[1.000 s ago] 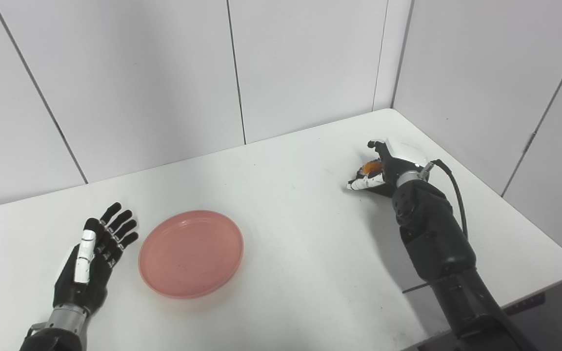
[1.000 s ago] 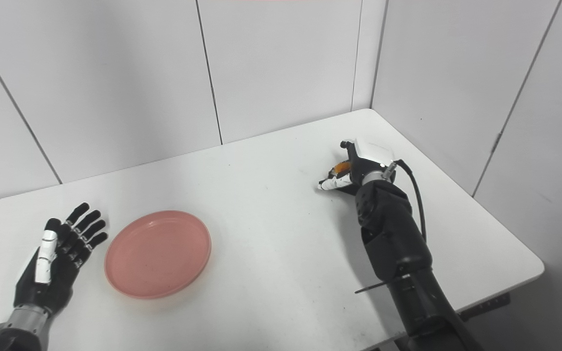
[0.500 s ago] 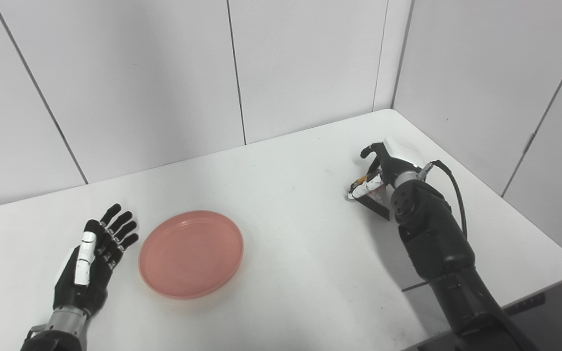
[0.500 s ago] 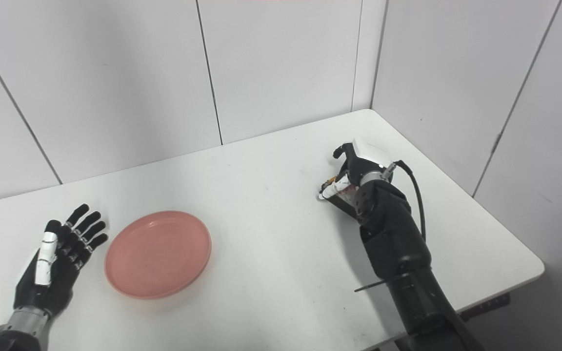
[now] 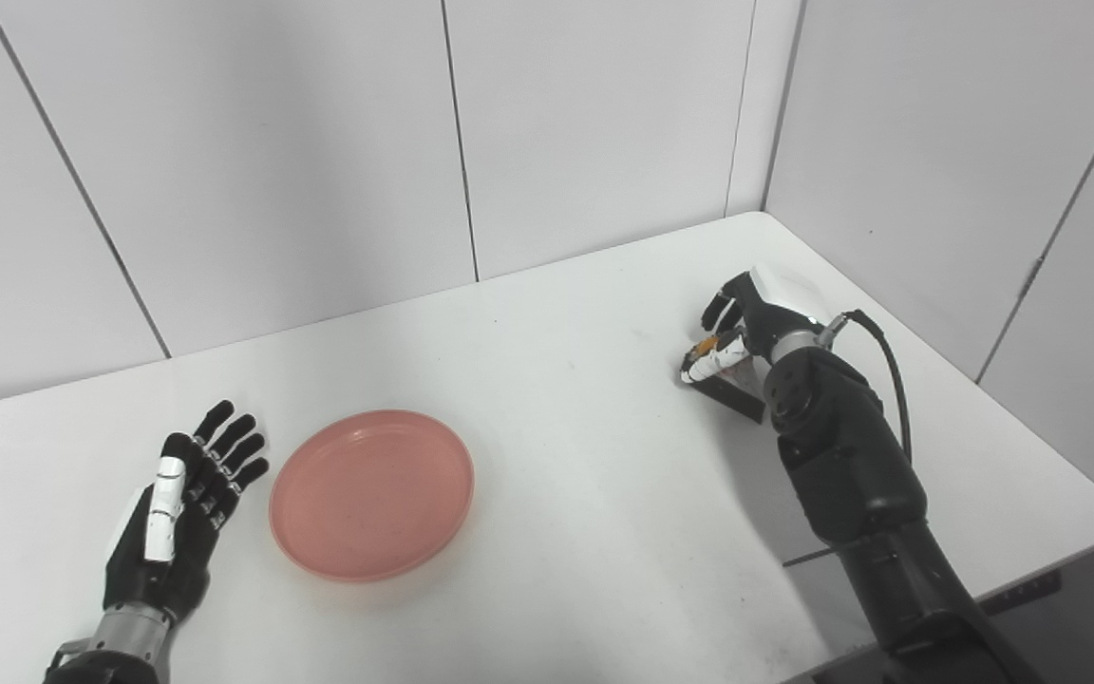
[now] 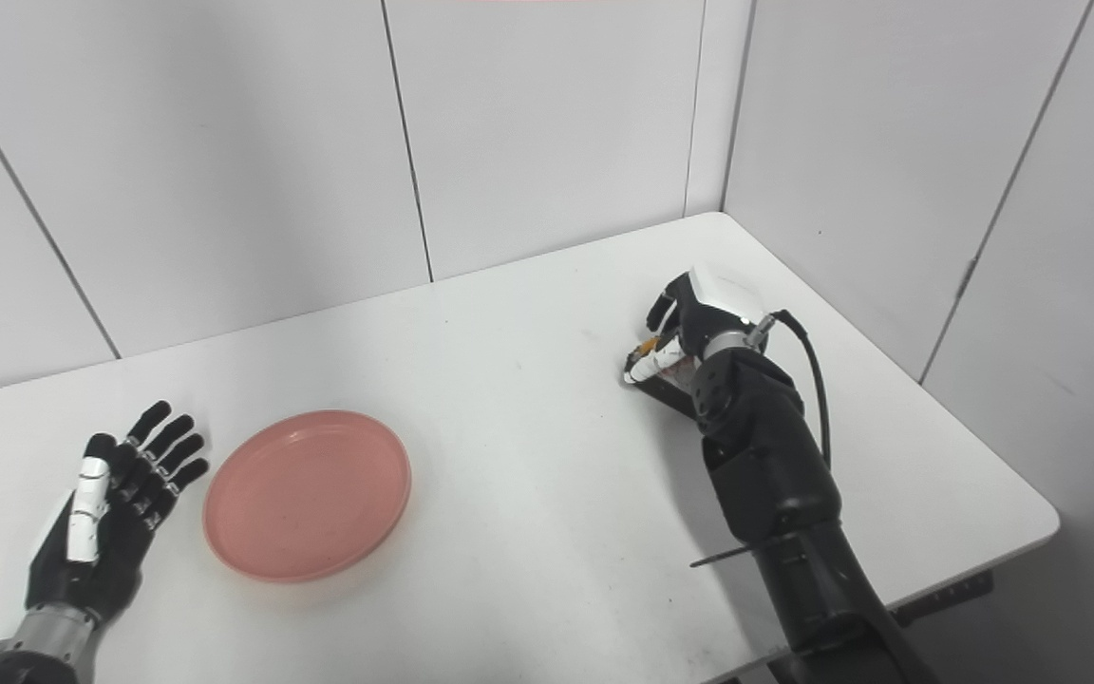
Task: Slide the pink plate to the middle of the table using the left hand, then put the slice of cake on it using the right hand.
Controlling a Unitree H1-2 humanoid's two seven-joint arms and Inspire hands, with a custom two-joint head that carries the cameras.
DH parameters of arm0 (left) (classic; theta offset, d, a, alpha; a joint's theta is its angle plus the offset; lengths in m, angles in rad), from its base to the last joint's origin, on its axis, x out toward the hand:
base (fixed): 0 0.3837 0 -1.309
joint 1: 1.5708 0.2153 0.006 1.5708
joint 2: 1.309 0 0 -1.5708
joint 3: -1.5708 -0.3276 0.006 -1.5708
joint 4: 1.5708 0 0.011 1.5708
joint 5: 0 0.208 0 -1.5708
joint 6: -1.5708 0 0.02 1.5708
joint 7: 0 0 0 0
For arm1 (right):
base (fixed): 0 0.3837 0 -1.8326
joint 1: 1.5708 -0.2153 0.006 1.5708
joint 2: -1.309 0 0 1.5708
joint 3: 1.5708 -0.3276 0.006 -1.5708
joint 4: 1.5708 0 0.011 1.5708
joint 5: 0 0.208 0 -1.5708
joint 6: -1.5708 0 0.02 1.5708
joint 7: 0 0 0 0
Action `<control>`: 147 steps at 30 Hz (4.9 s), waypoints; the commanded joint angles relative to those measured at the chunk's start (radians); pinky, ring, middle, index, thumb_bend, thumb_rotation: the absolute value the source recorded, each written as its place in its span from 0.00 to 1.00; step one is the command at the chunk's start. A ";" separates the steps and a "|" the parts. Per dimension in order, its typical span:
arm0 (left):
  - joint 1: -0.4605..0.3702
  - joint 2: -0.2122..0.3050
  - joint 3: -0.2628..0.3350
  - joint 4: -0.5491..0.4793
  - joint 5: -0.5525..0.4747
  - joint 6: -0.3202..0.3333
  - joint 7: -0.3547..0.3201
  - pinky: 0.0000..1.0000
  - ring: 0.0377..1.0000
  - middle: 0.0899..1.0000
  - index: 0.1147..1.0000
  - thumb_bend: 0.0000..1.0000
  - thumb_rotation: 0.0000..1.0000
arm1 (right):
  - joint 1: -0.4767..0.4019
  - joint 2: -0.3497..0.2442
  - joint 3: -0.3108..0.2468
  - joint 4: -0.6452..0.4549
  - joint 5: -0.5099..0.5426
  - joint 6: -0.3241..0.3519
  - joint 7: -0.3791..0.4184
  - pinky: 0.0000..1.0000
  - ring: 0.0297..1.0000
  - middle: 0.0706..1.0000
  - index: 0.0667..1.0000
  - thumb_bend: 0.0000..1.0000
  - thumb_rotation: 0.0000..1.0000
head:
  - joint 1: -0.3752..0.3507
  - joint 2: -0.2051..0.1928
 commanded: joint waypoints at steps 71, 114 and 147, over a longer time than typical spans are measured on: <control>0.083 -0.260 -0.185 -0.159 0.264 0.041 0.308 0.99 0.98 0.98 0.99 0.58 1.00 | -0.047 0.070 0.441 -0.208 0.464 -0.238 -0.038 0.11 0.14 0.42 0.44 0.52 0.00 | 0.534 -0.011; 0.096 -0.280 -0.194 -0.189 0.264 0.037 0.332 0.99 0.99 0.99 0.99 0.58 1.00 | -0.089 0.103 0.552 0.078 0.375 -0.465 -0.101 0.33 0.41 0.43 0.47 0.52 0.00 | 0.540 -0.012; 0.148 -0.218 -0.180 -0.316 0.260 0.090 0.318 1.00 0.98 0.99 0.99 0.63 1.00 | 0.152 0.151 0.296 -0.185 0.631 -0.551 -0.182 0.98 1.00 1.00 1.00 0.64 0.91 | 0.609 0.035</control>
